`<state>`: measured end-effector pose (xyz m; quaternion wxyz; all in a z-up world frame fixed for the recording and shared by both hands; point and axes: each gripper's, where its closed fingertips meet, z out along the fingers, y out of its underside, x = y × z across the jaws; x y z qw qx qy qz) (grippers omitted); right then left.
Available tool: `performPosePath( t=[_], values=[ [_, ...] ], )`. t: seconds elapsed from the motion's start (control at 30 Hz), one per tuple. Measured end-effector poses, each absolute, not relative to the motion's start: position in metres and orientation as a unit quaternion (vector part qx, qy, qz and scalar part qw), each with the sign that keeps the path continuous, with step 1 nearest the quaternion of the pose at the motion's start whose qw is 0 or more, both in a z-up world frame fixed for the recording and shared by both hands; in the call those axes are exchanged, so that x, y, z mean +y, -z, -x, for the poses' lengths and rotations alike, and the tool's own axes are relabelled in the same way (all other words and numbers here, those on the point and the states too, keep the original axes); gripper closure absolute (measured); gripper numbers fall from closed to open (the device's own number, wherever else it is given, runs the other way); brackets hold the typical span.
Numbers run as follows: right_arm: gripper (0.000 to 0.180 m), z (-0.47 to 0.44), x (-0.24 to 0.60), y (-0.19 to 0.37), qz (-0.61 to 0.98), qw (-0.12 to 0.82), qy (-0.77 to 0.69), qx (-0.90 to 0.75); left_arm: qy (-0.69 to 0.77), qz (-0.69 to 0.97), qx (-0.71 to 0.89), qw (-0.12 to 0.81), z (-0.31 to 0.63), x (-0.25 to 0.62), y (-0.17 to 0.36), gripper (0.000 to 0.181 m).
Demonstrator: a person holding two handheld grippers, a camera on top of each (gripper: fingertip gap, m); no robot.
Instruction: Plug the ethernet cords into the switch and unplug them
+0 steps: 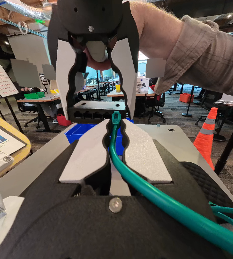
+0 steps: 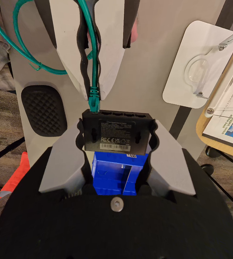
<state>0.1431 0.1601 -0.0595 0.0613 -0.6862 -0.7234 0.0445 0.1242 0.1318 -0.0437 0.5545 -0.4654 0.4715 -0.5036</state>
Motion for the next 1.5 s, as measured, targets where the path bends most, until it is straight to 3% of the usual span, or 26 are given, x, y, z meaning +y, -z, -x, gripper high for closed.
performPosePath(
  t=[0.13, 0.3, 0.6, 0.97, 1.5],
  values=[
    [0.086, -0.147, 0.159, 0.067, 0.694, 0.058, -0.041, -0.717, 0.494, 0.468, 0.490, 0.545, -0.125, 0.133, 0.049, 0.168],
    [0.085, -0.158, 0.160, 0.072, 0.706, 0.060, -0.040, -0.704, 0.499, 0.460, 0.532, 0.505, -0.121, 0.129, 0.057, 0.143],
    [0.085, -0.181, 0.160, 0.103, 0.730, 0.057, -0.047, -0.679, 0.446, 0.485, 0.588, 0.470, -0.085, 0.164, 0.086, 0.127],
    [0.085, -0.185, 0.156, 0.181, 0.743, 0.018, -0.055, -0.667, 0.367, 0.545, 0.517, 0.549, -0.031, 0.231, 0.076, 0.138],
    [0.085, -0.184, 0.153, 0.278, 0.757, -0.019, -0.045, -0.652, 0.327, 0.551, 0.540, 0.545, -0.047, 0.230, 0.092, 0.140]
  ],
)
